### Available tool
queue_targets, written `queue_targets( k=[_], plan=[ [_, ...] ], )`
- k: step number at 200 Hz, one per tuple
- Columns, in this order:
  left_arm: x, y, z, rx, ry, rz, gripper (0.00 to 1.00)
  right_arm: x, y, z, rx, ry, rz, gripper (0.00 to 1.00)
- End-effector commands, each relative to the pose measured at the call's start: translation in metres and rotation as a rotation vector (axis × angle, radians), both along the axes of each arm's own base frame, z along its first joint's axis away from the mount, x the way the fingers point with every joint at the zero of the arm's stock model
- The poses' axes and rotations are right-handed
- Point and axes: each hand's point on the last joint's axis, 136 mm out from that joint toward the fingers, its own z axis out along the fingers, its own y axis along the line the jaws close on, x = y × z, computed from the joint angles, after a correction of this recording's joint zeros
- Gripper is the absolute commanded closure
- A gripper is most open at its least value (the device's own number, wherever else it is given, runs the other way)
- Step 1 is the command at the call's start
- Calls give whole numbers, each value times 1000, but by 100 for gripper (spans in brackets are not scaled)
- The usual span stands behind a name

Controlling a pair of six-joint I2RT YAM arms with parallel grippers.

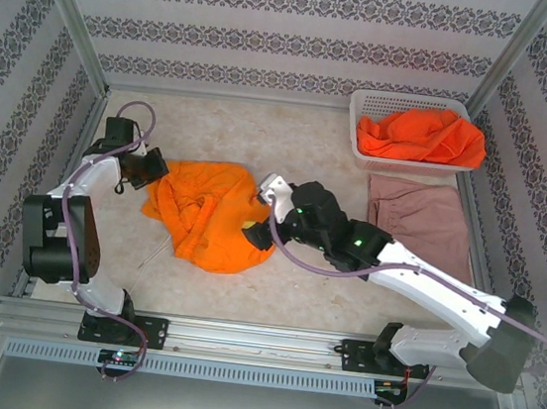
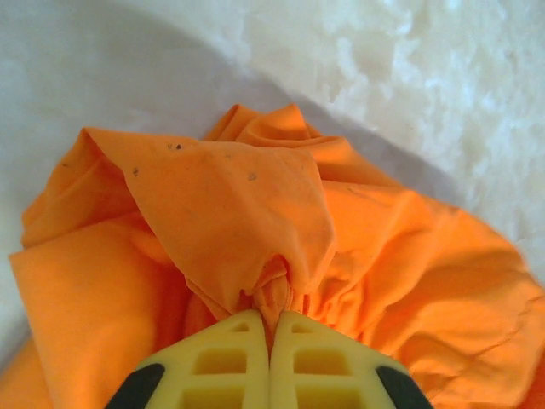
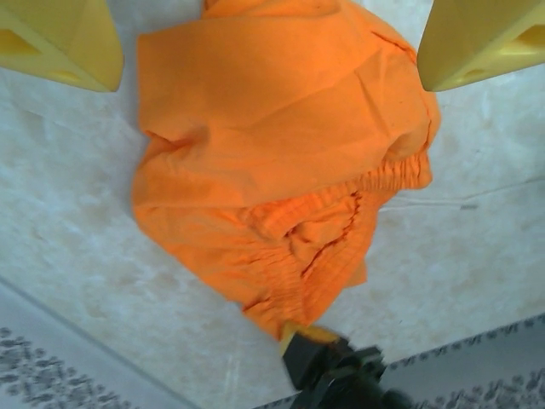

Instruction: Fold and stack the shorts

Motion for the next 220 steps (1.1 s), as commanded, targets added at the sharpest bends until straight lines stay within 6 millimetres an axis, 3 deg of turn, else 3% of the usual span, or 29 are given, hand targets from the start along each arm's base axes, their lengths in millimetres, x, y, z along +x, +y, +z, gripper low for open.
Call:
queue_targets(
  k=[1,36,81,131,159,176,192,220],
  plan=[
    [7,-7,50,-19,-116,-11,100,-9,33,-4,-70,-28,72,13],
    [5,-11,80,-44,-192,3,100,-19,88,-49,-352,-100,134,14],
    [0,-14,64,-68,-164,2,100,-33,155,-96,-526,-197,215,17],
    [2,-14,56,-80,-159,5,100,-17,177,-155,-611,-180,161,18],
    [3,-12,55,-79,-159,6,100,2,180,-174,-643,-180,88,19],
    [3,-10,55,-76,-160,11,100,17,175,-183,-670,-187,36,28],
    [3,-8,54,-78,-159,16,100,27,168,-192,-709,-203,0,46],
    [6,-1,56,-74,-169,36,100,24,168,-185,-684,-196,0,73]
  ],
)
